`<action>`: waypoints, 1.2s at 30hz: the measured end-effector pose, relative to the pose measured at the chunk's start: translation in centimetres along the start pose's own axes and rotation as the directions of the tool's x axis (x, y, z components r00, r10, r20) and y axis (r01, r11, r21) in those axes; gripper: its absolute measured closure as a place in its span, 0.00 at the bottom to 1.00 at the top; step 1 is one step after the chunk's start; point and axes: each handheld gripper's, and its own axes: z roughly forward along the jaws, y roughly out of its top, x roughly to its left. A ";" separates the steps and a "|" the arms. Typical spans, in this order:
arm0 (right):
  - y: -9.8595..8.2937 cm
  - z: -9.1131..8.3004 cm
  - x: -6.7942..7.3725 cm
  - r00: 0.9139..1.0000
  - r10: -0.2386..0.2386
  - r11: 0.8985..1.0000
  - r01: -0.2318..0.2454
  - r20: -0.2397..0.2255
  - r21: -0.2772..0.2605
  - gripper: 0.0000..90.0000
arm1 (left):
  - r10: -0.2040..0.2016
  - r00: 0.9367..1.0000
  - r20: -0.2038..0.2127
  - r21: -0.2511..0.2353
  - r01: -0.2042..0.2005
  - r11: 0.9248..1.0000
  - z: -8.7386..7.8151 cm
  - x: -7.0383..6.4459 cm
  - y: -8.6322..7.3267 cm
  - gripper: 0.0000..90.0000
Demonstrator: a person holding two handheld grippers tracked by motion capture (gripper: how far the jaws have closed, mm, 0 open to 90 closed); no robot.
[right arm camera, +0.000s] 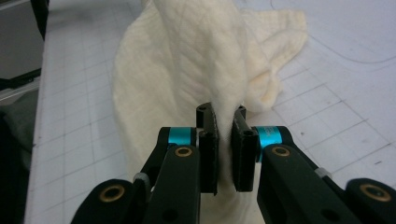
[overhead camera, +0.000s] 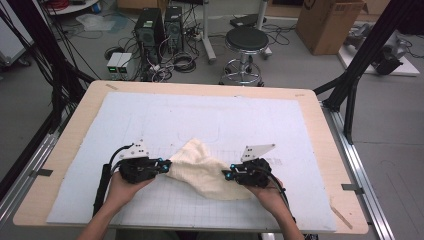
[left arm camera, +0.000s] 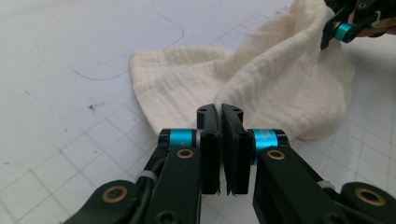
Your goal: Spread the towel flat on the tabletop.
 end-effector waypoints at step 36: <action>-0.3 -4.1 4.1 0.999 -0.047 0.995 0.046 -0.008 -0.092 0.64 | -0.019 1.000 -0.018 0.003 0.019 1.000 -0.8 -0.1 2.2 0.60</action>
